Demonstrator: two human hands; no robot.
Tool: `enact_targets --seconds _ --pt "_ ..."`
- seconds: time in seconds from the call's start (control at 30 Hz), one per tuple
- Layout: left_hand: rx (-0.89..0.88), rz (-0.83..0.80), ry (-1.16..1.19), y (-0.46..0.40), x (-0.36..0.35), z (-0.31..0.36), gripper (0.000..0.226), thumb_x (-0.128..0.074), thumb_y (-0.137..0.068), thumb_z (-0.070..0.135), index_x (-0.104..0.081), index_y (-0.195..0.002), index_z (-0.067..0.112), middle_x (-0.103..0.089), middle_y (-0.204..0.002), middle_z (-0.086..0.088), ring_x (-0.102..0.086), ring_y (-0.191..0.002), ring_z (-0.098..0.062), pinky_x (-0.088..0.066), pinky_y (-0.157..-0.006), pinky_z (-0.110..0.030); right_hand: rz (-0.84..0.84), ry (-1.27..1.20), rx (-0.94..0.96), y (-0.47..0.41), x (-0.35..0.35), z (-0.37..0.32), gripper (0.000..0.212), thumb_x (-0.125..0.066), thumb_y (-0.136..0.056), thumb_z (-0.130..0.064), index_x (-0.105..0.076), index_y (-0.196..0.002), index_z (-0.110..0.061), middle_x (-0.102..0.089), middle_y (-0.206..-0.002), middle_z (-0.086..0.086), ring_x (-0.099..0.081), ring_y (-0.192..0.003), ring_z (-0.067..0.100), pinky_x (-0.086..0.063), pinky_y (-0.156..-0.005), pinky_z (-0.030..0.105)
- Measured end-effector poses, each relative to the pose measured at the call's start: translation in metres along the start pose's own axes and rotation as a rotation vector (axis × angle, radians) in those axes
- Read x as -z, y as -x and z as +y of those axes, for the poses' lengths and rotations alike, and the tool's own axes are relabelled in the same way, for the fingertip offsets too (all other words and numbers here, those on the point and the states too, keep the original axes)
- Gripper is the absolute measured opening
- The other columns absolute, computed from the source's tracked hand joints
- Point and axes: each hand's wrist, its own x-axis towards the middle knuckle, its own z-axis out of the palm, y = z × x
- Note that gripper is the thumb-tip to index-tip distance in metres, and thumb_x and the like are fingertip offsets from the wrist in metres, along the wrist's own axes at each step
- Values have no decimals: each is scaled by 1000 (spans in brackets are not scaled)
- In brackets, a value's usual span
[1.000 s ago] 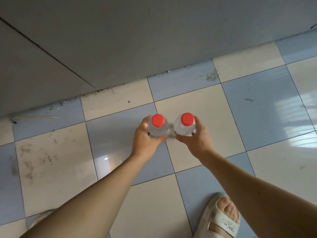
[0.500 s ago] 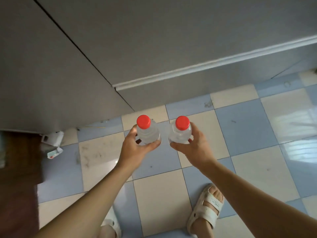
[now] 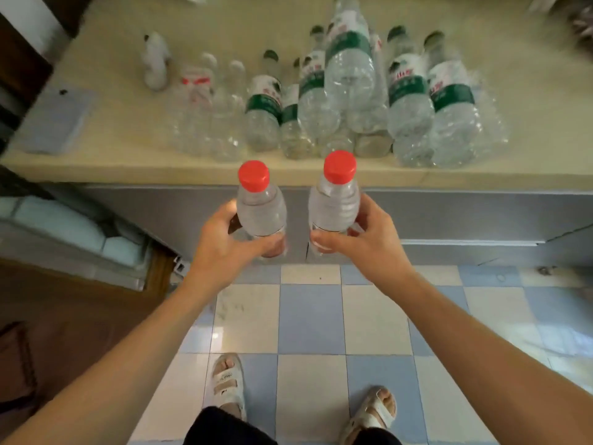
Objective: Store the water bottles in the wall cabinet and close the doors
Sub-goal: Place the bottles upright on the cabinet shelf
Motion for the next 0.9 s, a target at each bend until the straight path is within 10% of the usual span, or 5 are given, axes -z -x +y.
enact_targets --seconds 0.23,0.67,0.9 --pt "-247 77 55 -41 128 121 56 -90 -64 42 -66 -111 25 -76 -103 4 -73 -97 -15 -60 -81 -30 55 -69 194 -31 -87 -163 59 -89 -65 -38 -65 -117 -29 -76 -109 -7 -72 -103 9 -59 -80 23" --pt "-658 257 112 -131 283 387 49 -77 -58 76 -58 -98 56 -62 -96 45 -58 -89 24 -44 -60 -4 164 -166 581 -95 -119 -460 44 -88 -63 -42 -72 -104 -36 -77 -109 -4 -73 -102 12 -57 -79 29" --pt "-767 289 224 -178 301 515 61 -73 -47 75 -61 -101 50 -70 -96 24 -68 -93 -4 -51 -69 -23 184 -109 787 -142 -76 -587 60 -85 -63 -48 -67 -117 -31 -77 -108 -8 -74 -98 9 -56 -78 33"
